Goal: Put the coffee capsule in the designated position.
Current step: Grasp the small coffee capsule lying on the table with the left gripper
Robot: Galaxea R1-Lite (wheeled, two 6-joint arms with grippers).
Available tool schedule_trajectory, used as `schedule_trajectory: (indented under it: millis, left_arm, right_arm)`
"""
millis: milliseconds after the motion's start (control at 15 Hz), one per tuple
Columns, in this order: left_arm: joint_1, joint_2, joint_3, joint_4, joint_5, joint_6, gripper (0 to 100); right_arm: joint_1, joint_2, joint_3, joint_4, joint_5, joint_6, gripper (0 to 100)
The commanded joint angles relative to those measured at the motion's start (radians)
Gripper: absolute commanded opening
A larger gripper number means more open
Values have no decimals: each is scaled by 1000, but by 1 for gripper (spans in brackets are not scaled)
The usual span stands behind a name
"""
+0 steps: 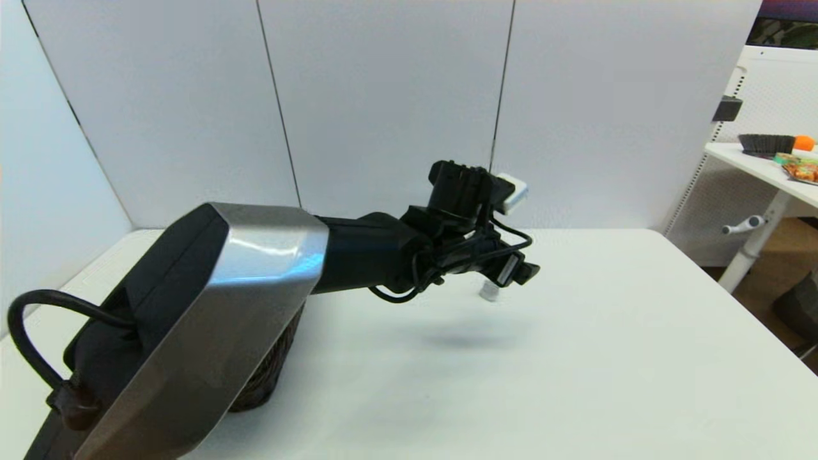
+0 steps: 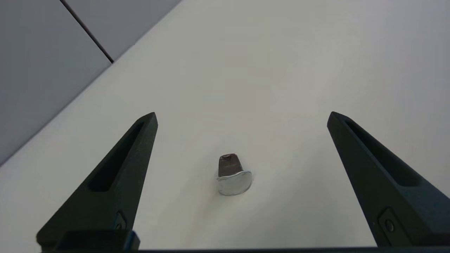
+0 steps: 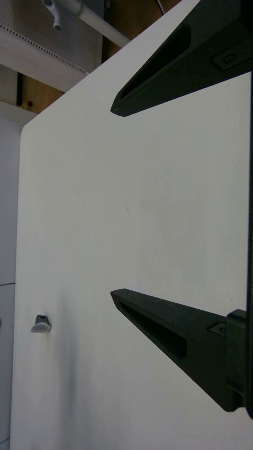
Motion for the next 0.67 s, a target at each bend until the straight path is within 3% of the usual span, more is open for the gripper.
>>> schedule_trajectory:
  millis: [67,667]
  left_arm:
    - [0,73,1,-25,2,-11,100]
    - [11,125,9,-28,44,-26,100]
  right_arm:
    - [0,1,0,0,0,-1,100]
    - [0,1,0,0,0,-1,100]
